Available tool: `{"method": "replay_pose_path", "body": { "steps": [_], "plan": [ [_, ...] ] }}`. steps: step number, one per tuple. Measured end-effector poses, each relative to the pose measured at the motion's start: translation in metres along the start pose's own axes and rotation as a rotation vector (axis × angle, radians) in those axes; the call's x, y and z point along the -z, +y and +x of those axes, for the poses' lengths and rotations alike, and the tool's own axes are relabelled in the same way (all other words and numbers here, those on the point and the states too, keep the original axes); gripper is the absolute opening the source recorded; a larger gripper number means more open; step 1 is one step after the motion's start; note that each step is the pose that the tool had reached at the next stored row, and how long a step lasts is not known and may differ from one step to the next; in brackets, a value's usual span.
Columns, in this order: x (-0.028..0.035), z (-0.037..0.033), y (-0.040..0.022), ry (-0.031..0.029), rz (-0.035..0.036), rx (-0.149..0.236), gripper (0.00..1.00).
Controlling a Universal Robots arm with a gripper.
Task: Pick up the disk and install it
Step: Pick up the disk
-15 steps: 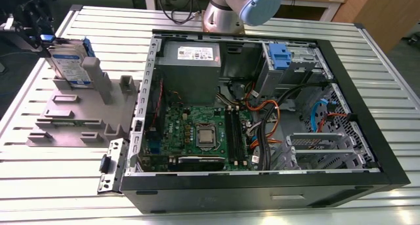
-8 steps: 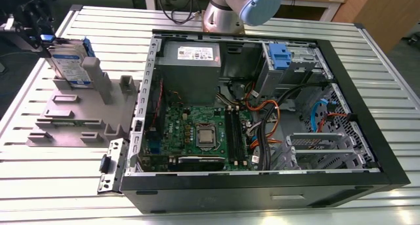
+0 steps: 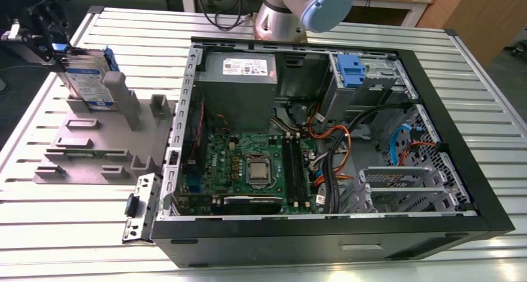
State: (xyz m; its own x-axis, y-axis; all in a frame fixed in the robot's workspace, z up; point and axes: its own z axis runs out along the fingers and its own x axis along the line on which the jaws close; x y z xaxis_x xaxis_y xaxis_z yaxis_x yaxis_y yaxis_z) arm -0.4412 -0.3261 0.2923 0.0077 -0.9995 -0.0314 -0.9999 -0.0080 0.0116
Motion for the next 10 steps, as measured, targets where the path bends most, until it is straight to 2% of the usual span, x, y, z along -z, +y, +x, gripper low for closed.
{"method": "replay_pose_path", "body": {
  "steps": [2,5,10],
  "plan": [
    [-0.0002,0.0001,0.0,0.0036,0.0002,0.0,0.55],
    [-0.0006,0.0004,0.0,0.0131,0.0002,0.0,0.55],
    [-0.0025,0.0005,0.0,0.0134,0.0004,-0.006,0.55]
  ]
}}
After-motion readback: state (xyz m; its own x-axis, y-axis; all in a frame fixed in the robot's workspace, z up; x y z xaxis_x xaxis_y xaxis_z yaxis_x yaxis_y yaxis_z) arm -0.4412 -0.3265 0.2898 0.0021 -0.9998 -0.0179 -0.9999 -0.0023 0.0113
